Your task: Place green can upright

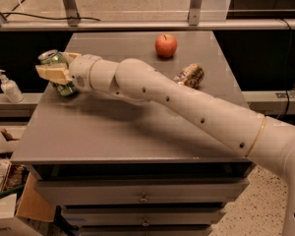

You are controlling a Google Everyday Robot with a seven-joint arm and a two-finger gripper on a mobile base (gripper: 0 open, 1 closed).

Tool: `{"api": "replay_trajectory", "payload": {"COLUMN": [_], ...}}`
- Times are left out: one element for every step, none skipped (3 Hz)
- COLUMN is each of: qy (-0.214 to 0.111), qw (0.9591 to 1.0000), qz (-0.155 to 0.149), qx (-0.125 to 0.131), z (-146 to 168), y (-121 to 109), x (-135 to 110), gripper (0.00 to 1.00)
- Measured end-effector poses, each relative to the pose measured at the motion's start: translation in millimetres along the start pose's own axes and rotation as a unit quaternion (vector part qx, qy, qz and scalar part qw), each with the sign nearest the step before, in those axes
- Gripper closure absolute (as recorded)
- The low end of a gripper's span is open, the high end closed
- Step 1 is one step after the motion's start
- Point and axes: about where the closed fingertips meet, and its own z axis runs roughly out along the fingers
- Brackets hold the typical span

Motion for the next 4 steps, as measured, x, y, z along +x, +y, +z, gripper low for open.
{"api": "replay_trajectory", "payload": {"qy": [0.005,0.04,0.085,0.113], "qw": [1.0,0.9992,0.9963,0.9936], "qz": [0.001,0.007,0.014,0.012], "qx": [-0.001,-0.003,-0.003,-0.003], "z": [-1,-11,-27,-41], "y": [0,-3,-6,-9], "x": [1,7,15,17], "gripper": [0.13,0.0,0.0,0.0]}}
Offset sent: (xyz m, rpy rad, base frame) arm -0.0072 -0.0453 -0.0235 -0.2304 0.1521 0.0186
